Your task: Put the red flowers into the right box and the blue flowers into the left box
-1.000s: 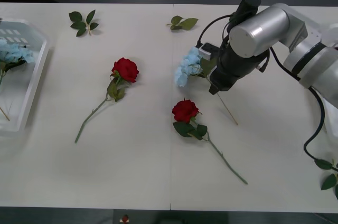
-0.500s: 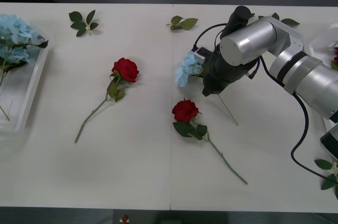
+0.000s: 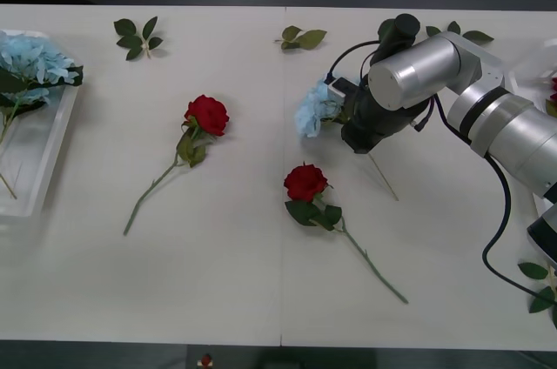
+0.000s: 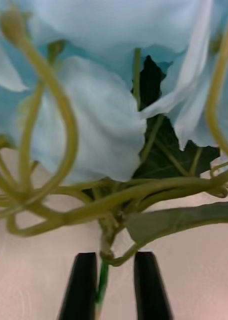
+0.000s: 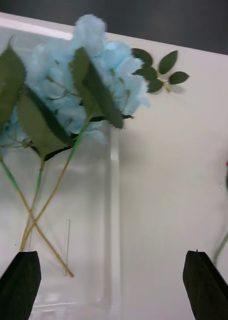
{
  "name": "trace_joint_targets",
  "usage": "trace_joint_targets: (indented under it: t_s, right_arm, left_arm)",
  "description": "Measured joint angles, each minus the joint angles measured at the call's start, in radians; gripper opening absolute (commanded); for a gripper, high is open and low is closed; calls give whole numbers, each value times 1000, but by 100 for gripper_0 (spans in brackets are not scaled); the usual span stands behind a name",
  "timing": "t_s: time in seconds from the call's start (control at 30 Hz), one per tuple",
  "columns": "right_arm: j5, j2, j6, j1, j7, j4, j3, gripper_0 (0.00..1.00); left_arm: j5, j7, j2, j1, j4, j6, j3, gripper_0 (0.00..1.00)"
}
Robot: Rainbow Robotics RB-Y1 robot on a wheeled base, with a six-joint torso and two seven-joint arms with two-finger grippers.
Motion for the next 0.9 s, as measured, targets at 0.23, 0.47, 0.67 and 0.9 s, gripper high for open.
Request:
trace_joint_targets:
  t_s: [0.23,0.47,0.67,0.9]
  right_arm:
    - [-100,-6,-16,0,11,-1,0,0]
    - [-350,-131,-18,0,21,-170,-20,0]
    - [-651,-187,-14,0,151,-213,-204,0]
    - [-852,-181,3,0,334,-212,-344,0]
  left_arm:
    - [52,0,0,-114,-125,66,-169,97]
    - [54,39,0,-243,-134,-77,-515,100]
    - [-28,164,0,-296,-134,-176,-694,100]
    - [-30,164,-89,-293,-134,-207,-716,100]
